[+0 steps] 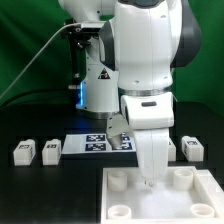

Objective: Assemble one leg

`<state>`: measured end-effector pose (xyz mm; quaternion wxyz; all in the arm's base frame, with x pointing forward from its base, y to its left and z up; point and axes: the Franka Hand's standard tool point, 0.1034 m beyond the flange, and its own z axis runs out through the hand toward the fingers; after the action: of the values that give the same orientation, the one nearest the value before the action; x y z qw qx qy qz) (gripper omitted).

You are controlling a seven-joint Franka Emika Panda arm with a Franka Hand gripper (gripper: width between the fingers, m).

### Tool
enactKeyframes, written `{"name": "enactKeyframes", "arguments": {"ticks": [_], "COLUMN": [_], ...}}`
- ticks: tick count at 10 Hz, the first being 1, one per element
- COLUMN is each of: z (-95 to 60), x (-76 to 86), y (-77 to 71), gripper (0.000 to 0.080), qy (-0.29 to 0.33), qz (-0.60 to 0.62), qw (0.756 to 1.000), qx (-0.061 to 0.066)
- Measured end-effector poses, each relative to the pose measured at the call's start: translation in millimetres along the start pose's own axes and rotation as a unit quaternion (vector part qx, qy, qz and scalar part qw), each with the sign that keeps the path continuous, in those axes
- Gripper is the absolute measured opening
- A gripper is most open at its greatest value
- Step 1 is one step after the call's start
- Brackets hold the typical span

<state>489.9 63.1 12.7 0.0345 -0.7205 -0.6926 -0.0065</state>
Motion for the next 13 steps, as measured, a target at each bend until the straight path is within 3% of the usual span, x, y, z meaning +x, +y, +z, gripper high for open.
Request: {"name": "enactKeyframes", "arguments": {"ticks": [7, 8, 10, 13], "z": [-0.3, -7.0, -27.2, -44.8], "x": [-0.4, 4.0, 25.7, 70.7], "y": [-0.3, -1.5, -5.6, -9.2], "gripper": [0.0649, 0.0649, 0.0649, 0.0649], "qy": [0.0, -0.001, -0.002, 0.009], "qz": [0.014, 0.058, 0.156, 0.364], "qw": [1.0, 0.998, 0.988, 0.931], "qx": [0.0, -0.004, -0.014, -0.03]}}
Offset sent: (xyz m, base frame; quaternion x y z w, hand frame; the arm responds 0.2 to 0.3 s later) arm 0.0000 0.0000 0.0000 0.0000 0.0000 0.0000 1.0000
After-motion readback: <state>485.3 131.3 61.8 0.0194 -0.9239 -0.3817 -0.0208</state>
